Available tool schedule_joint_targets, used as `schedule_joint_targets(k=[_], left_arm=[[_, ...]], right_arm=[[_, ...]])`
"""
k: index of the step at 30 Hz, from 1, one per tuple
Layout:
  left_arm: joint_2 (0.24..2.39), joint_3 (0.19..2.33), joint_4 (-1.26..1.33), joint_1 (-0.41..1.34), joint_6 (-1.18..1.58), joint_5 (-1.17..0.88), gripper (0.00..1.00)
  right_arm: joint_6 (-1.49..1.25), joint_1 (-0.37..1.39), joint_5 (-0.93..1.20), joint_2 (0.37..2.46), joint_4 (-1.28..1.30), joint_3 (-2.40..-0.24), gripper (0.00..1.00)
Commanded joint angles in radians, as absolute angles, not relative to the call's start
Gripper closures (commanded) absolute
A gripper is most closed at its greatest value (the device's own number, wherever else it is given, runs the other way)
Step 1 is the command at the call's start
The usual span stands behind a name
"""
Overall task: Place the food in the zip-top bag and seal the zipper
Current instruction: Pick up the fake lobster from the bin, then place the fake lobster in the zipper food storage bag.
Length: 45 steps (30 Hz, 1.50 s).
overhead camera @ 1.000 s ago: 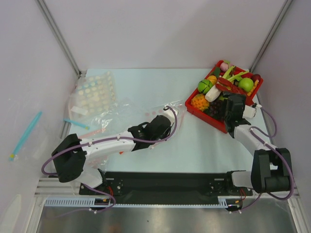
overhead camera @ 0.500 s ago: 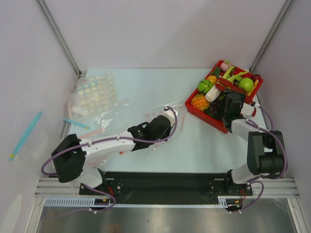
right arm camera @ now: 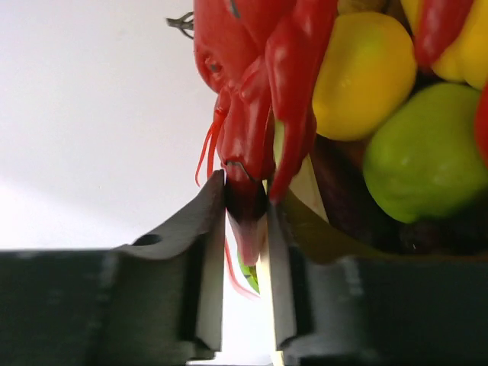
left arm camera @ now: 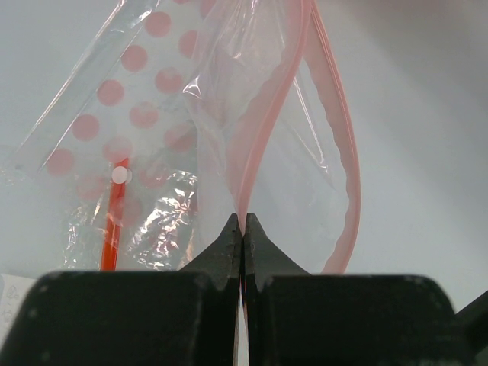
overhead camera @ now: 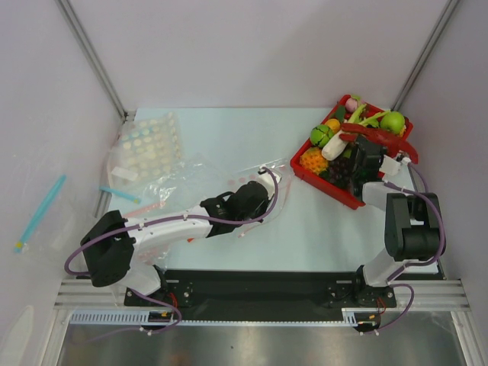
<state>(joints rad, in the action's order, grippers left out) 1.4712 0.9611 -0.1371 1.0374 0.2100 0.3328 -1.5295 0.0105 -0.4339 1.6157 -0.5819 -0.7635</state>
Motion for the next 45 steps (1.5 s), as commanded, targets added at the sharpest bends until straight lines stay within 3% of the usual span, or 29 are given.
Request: schedule_joint_targets(k=[1, 5, 9, 20, 27, 35, 41, 45], left_arm=[[1.447, 0.98, -0.124, 1.035, 0.225, 0.321, 0.99], [1.443, 0.98, -0.123, 1.04, 0.224, 0.318, 1.0], [1.439, 0.98, -0.123, 1.043, 0.225, 0.321, 1.0], [1.44, 0.98, -0.123, 1.043, 0.222, 0.33, 1.0], [1.459, 0.98, -0.123, 1.04, 0.218, 0.377, 1.0], [1.46, 0.97, -0.127, 0.991, 0.236, 0.428, 1.0], [1.387, 0.911, -0.097, 0.91, 0.258, 0.41, 1.0], [1.341, 0.871, -0.072, 0.864, 0.264, 0.416, 1.0]], right_arm=[[-1.47, 0.008, -0.498, 1.585, -0.635, -0.762, 0.79], [-1.428, 0.008, -0.505, 1.52, -0.627, -0.749, 0.92], [-1.408, 0.008, -0.506, 1.442, -0.565, -0.742, 0.98], [-1.26, 0.009, -0.388, 1.097, -0.362, -0.709, 1.0], [-1.039, 0.011, 0.134, 0.962, -0.27, -0.704, 1.0], [-0.87, 0.026, 0.679, 0.972, -0.354, -0.657, 1.0], [-0.806, 0.095, 0.845, 1.005, -0.377, -0.635, 1.0], [-0.685, 0.24, 0.864, 1.011, -0.281, -0.681, 1.0]])
